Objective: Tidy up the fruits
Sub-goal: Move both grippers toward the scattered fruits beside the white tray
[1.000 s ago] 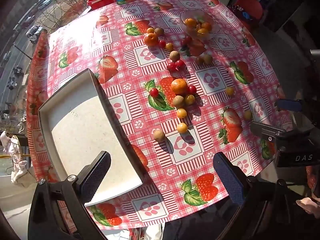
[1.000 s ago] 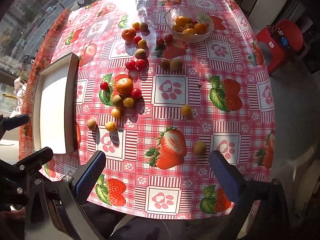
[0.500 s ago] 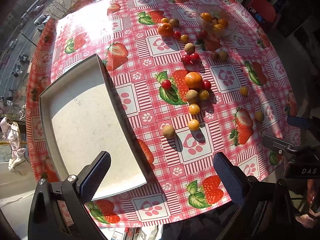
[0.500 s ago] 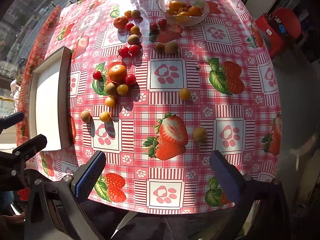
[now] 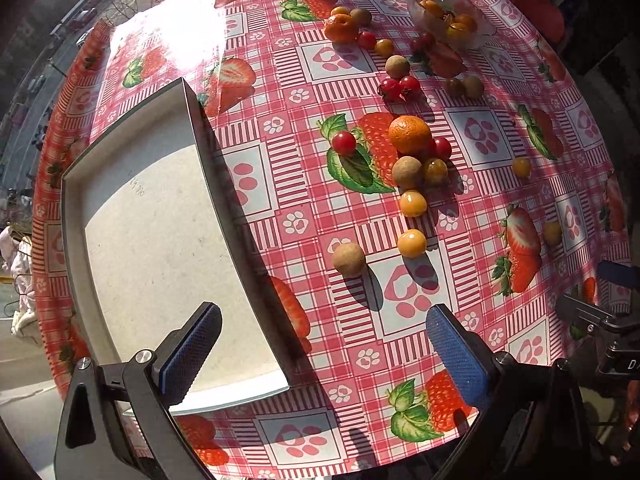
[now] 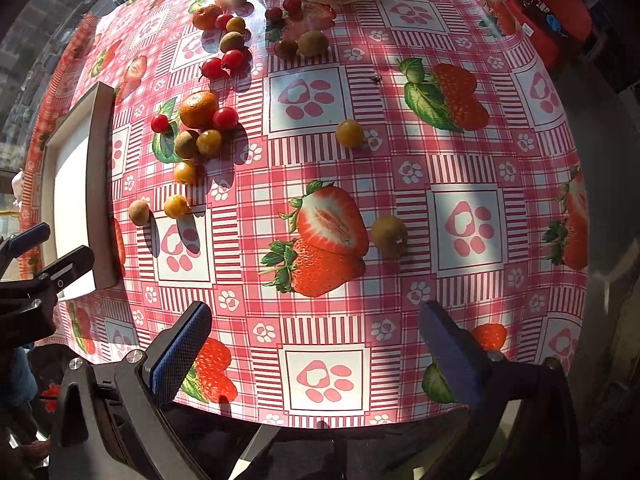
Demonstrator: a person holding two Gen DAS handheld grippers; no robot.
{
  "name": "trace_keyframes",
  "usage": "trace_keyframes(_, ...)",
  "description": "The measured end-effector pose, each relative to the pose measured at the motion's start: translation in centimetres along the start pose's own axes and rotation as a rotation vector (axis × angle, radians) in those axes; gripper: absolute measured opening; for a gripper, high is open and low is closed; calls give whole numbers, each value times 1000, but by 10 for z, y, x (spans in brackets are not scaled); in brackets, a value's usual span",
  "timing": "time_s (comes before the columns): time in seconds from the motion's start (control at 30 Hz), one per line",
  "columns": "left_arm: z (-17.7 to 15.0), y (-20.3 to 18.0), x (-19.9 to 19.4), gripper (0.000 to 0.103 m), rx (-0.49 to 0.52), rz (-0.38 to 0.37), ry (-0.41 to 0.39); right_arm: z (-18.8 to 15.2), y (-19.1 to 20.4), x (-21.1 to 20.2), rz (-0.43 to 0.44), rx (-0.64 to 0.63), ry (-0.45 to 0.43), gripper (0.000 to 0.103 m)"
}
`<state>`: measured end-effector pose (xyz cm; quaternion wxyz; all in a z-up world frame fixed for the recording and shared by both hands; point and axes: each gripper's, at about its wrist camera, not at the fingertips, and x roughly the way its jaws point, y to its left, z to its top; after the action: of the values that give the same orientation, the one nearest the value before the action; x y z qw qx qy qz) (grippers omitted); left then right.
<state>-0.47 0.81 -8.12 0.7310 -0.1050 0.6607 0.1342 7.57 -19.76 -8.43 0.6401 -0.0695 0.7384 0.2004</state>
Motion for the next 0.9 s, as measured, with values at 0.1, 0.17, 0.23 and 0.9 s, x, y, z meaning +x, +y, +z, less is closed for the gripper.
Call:
trace_keyframes(0.1, 2, -8, 8, 103, 27, -3, -19, -4, -10, 5, -3, 34, -10, 103)
trace_keyframes(0.17, 4, -11, 11, 103, 38, -9, -33, -6, -18, 8, -3, 62, -13, 103)
trace_keyframes(0.23, 7, -15, 15, 103, 49, -8, -40, -8, -24, 12, -1, 79, -9, 103)
trace_keyframes(0.9, 19, -16, 63, 73, 79, -3, 10, 36, -44, 57, -65, 72, -69, 81)
